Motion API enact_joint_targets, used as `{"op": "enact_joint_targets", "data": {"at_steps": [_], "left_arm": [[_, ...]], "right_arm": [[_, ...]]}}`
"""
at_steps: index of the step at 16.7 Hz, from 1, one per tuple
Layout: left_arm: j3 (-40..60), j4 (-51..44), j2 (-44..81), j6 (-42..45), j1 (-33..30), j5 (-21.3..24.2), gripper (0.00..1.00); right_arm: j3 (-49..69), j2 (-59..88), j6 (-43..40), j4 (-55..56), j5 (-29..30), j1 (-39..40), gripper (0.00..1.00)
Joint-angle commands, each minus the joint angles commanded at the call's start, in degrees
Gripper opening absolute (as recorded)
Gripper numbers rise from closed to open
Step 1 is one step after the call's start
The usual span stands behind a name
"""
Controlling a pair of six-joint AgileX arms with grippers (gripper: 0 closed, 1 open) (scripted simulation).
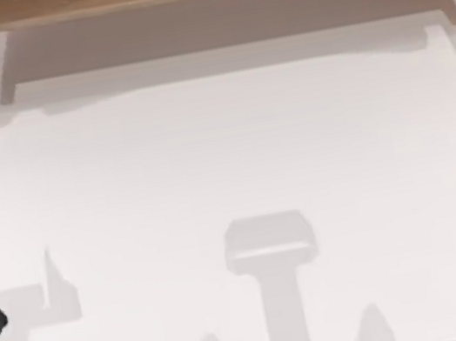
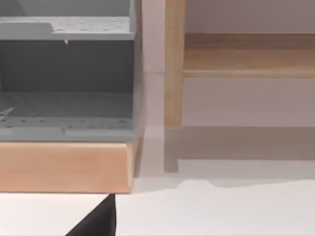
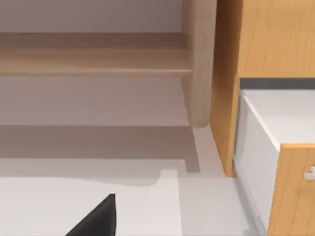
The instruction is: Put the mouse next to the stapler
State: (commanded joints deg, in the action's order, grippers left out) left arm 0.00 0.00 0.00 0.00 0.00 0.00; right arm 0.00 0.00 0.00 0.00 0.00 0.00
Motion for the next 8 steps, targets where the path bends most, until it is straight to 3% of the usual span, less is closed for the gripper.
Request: {"op": "enact_joint_targets", "data": {"at_steps": [4,8], "left_arm": [[0.0,0.0,0.0,0.0,0.0,0.0,1.0],[0.0,0.0,0.0,0.0,0.0,0.0,1.0]], "right_arm": [[1.6,1.1,0.0,-1.2,0.1,-0.2,1.0],[11.9,8.6,0.4,-8.4,0.5,-1.3,1.0]]}}
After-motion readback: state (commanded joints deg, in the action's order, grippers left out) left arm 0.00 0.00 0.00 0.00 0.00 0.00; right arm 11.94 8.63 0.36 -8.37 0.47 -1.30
